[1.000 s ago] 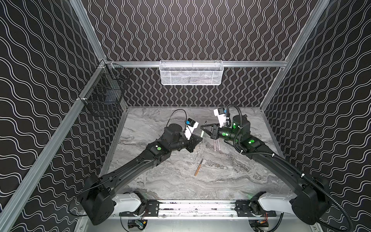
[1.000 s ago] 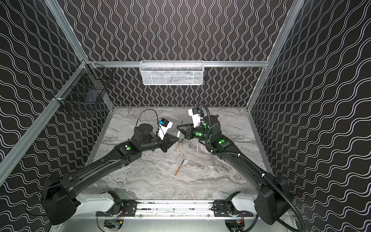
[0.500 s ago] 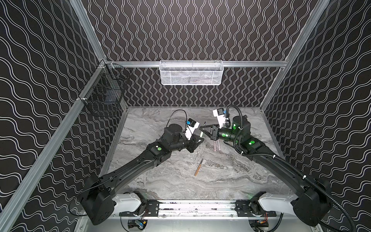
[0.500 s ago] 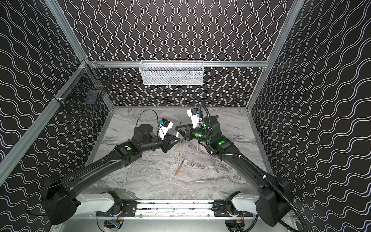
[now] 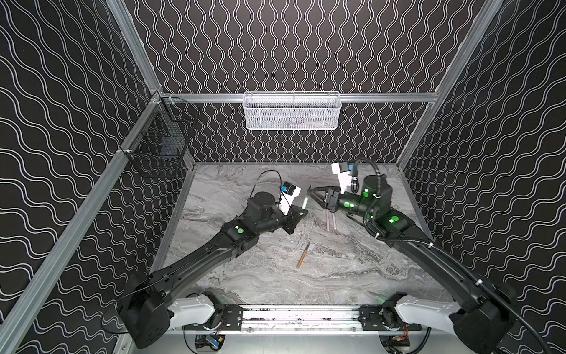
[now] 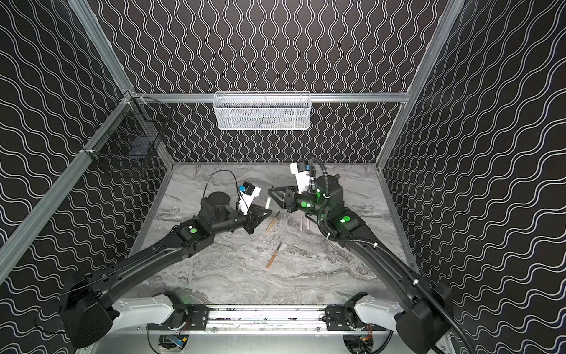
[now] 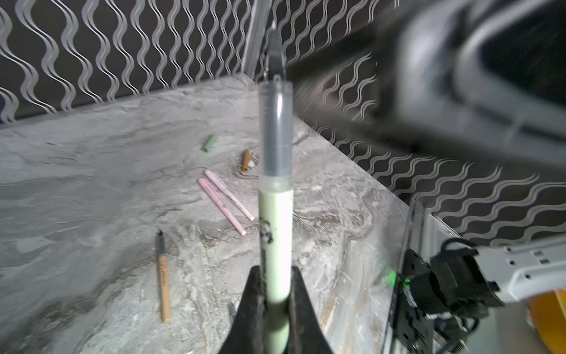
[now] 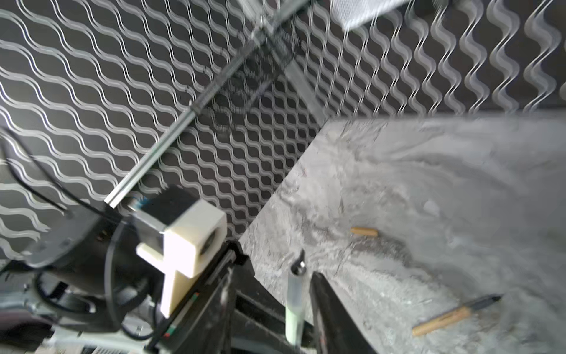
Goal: Insert the pens into the pen caps
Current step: 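Hold the green pen with the left gripper while the right reaches for the cap, then lower the right gripper over the green cap and close on it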
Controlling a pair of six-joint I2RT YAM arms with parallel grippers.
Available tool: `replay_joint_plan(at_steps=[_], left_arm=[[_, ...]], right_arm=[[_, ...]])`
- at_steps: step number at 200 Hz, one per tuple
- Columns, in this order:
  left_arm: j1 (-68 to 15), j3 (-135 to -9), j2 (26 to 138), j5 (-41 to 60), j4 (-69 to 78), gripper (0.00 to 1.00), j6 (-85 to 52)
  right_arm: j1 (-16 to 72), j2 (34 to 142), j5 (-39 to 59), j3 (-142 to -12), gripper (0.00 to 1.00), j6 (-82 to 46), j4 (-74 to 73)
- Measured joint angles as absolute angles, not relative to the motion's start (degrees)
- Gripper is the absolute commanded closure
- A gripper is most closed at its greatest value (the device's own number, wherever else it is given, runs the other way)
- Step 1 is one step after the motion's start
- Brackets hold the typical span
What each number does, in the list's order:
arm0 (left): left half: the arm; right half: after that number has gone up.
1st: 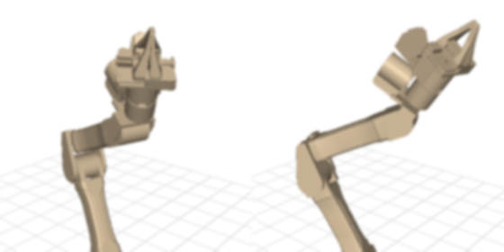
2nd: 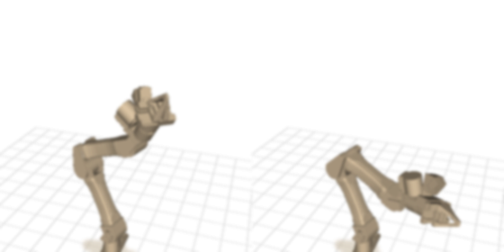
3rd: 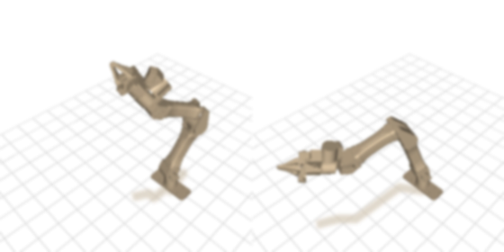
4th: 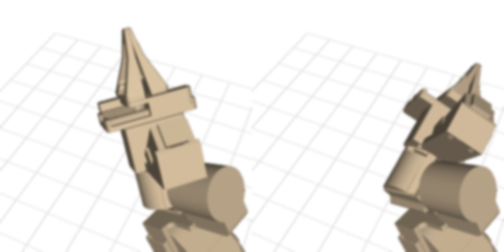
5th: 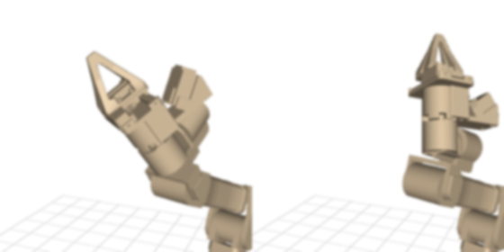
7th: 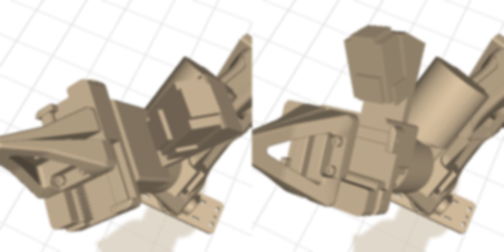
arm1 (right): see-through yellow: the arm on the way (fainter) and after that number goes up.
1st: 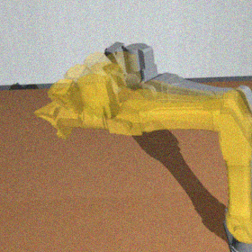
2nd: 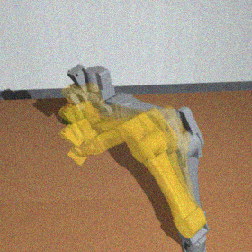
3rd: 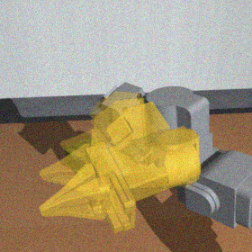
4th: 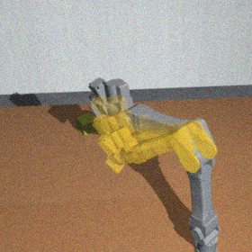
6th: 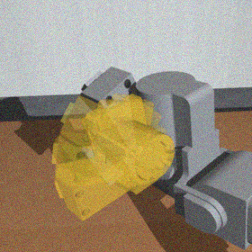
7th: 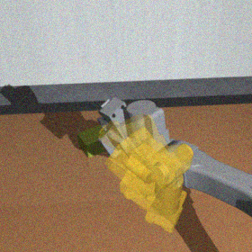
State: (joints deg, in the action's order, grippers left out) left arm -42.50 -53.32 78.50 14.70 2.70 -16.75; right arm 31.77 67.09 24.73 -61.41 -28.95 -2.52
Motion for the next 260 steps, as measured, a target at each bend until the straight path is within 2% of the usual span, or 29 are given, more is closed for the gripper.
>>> replay_joint_plan(at_steps=[22, 39, 86, 121, 153, 192, 260], left_arm=[[-42.50, -50.83, 75.81, 11.99, 4.91, 1.00, -16.97], [-42.50, -48.69, 73.93, 10.79, 7.92, 1.00, -16.97], [-42.68, -45.78, 71.57, 9.23, 13.06, 1.00, -17.02], [-43.09, -45.78, 71.24, 9.45, 14.15, 1.00, -17.82], [-43.81, -45.78, 71.26, 10.35, 14.50, 1.00, -18.24], [-44.27, -45.82, 71.18, 10.98, 14.48, 1.00, -18.24], [-44.31, -46.35, 70.94, 11.20, 14.39, 1.00, -18.22]], right_arm=[[28.32, 64.97, 16.86, -62.41, 0.60, -28.86, -1.13], [23.73, 67.68, 11.77, -63.99, 0.60, -28.64, 1.63], [16.32, 91.07, -1.32, -75.75, 0.55, -22.74, 14.28], [14.13, 109.78, -8.88, -86.63, 0.45, -18.20, 22.92], [12.82, 120.53, -11.18, -93.82, 0.39, -15.40, 26.41], [11.20, 128.99, -12.62, -102.69, 0.39, -13.21, 29.08], [10.74, 130.91, -10.92, -102.63, 0.40, -11.33, 31.09]])
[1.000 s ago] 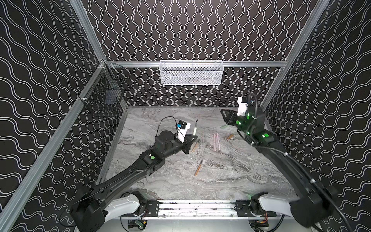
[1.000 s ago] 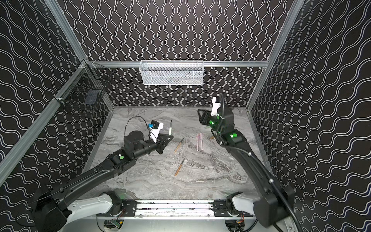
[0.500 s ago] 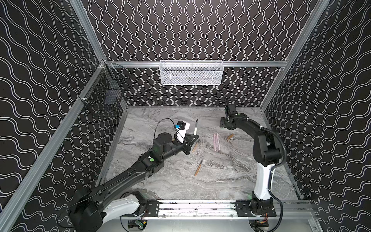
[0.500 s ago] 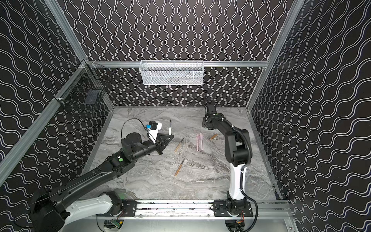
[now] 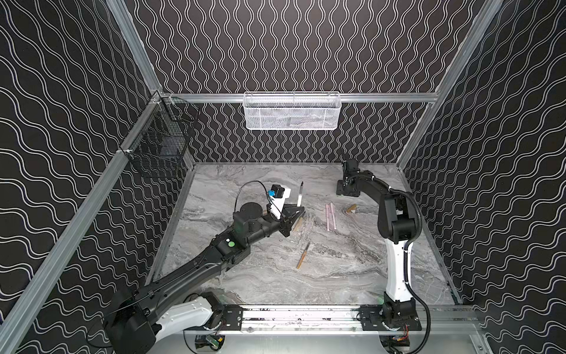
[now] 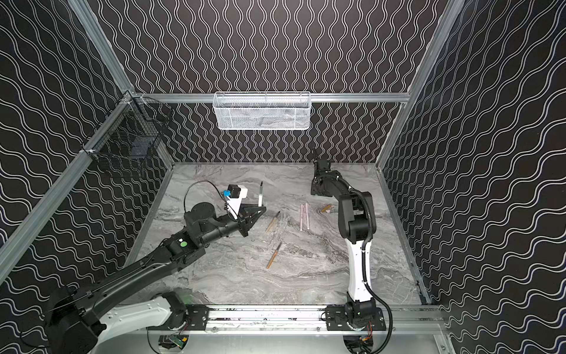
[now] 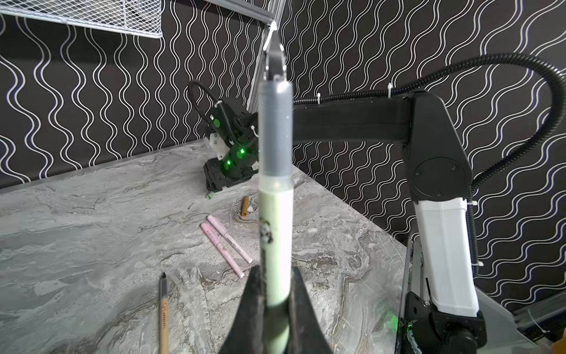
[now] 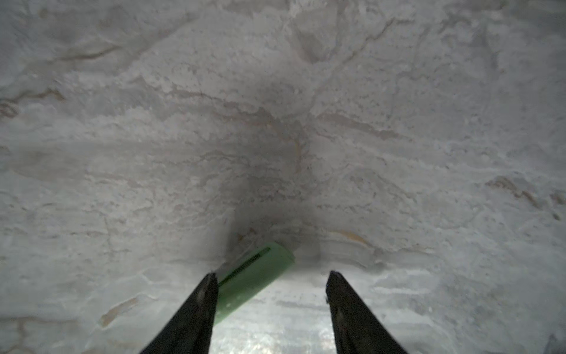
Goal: Insert the pens into the pen caps
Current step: 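Lower the right gripper over the green cap and close on it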
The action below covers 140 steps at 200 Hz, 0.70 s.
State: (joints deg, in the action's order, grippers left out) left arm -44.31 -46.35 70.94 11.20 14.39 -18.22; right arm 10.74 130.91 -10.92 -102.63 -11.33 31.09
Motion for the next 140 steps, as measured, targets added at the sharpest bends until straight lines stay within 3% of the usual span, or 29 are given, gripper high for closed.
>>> replay_joint_plan(at_steps=[75, 140], left_arm=[[-44.34, -46.48, 71.70, 12.23, 14.39, 1.00, -18.22], [-44.36, -46.48, 72.16, 12.27, 14.33, 1.00, -18.22]], right_arm=[[9.61, 128.25, -7.46, -99.37, 0.47, -8.99, 31.24], [6.07, 128.57, 2.35, -103.28, 0.65, -7.44, 31.59]])
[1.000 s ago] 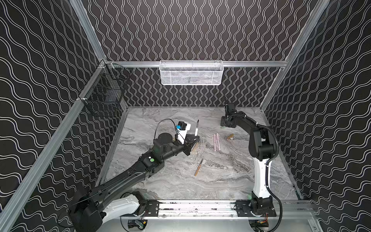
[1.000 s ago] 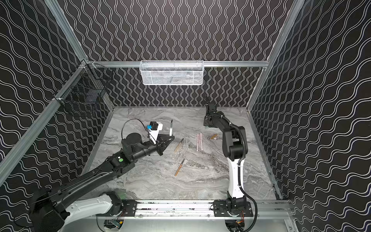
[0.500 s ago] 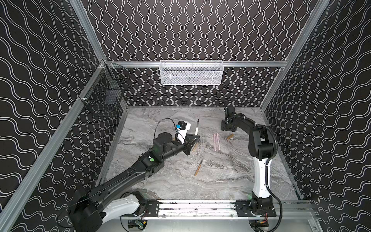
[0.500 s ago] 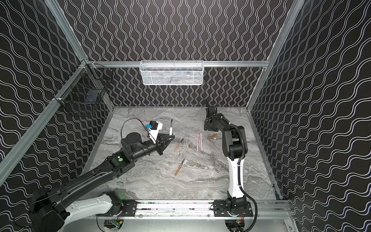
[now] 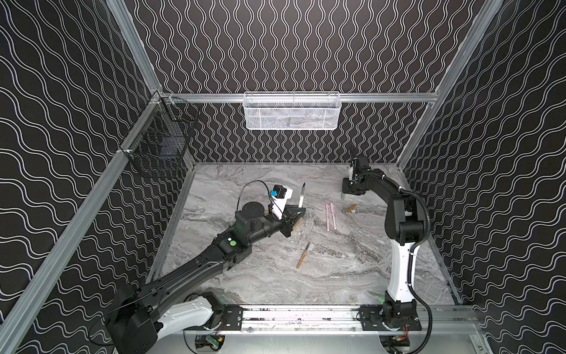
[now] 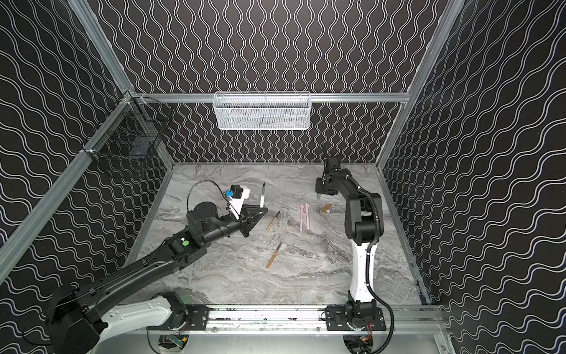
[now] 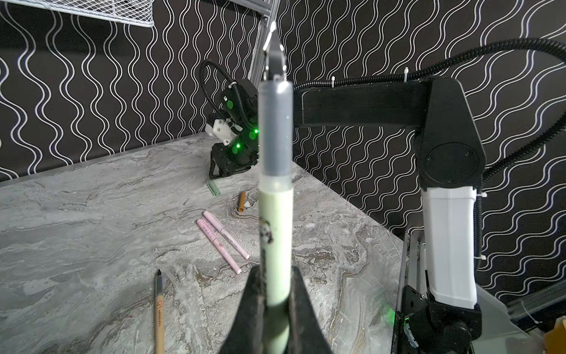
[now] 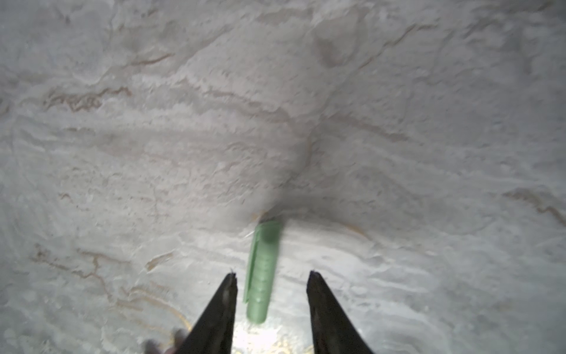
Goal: Insert the pens into the pen caps
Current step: 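Lower the right gripper over the green cap and close on it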
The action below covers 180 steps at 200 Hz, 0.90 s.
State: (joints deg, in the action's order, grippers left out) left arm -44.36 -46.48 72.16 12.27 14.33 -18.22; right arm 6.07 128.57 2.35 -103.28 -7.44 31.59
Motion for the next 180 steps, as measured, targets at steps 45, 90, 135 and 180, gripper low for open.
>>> replay_joint_plan(at_steps=[45, 90, 135, 180], left_arm=[[-44.36, -46.50, 72.97, 12.49, 14.26, 1.00, -18.22], [-44.36, -46.92, 73.41, 12.69, 14.26, 1.00, -18.22], [-44.36, -46.92, 73.41, 12.88, 14.24, 1.00, -18.22], [-44.36, -46.92, 73.34, 12.88, 14.24, 1.00, -18.22]], right_arm=[[5.48, 130.96, 5.19, -105.43, 0.66, -7.44, 32.69], [5.45, 132.14, 5.85, -105.89, 0.70, -7.46, 33.36], [5.45, 133.32, 4.95, -107.02, 0.75, -7.51, 33.87], [5.45, 134.06, 4.51, -107.70, 0.77, -7.51, 34.04]])
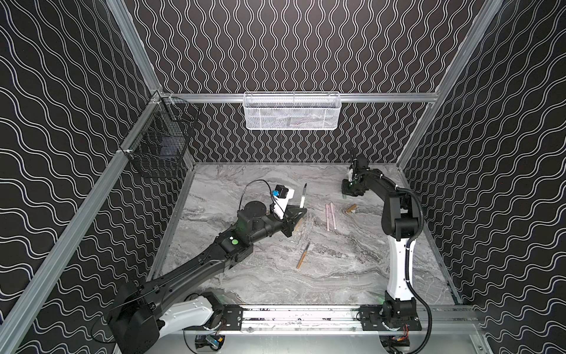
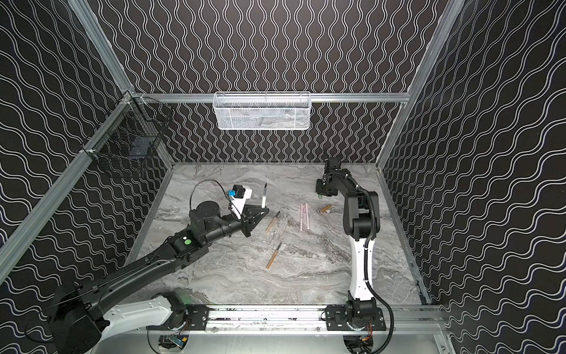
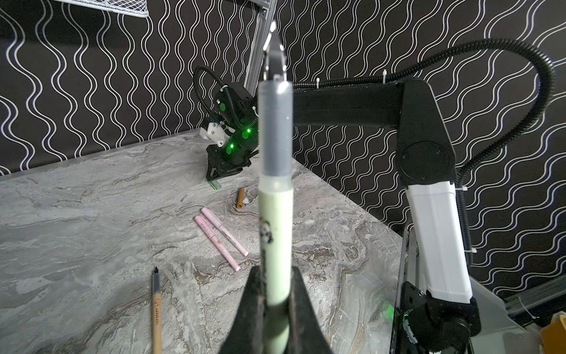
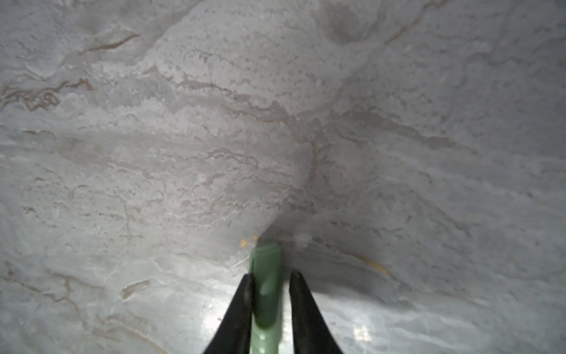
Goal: Insert the pens into the pen caps
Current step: 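Lower the right gripper over the green cap and close on it, then lift the green cap with the right gripper and swing it above the held pen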
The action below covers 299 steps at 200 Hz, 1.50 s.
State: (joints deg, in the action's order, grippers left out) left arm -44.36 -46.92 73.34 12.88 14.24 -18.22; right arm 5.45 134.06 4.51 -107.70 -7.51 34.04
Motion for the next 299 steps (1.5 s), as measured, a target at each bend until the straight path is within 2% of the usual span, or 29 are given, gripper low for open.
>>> replay_joint_plan(at_steps=[111, 154, 229, 267, 299], left_arm=[[-44.36, -46.92, 73.34, 12.86, 14.24, 1.00, -18.22], [-44.36, -46.92, 73.41, 12.86, 14.24, 1.00, -18.22], [-44.36, -46.92, 73.54, 12.88, 14.28, 1.00, -18.15], [-44.36, -46.89, 73.54, 13.19, 14.52, 1.00, -18.02], [-44.36, -46.63, 73.69, 13.76, 15.40, 1.00, -18.00]], right_arm=[[5.41, 134.43, 5.10, -107.83, 0.87, -8.12, 33.56], [5.48, 130.13, 7.38, -103.02, 0.90, -9.54, 31.88], [6.35, 104.16, 15.62, -72.90, 0.92, -16.78, 5.98], [10.72, 88.23, 19.05, -56.01, 0.92, -21.04, -11.70], [16.88, 76.27, 18.83, -47.37, 0.92, -21.89, -22.72]])
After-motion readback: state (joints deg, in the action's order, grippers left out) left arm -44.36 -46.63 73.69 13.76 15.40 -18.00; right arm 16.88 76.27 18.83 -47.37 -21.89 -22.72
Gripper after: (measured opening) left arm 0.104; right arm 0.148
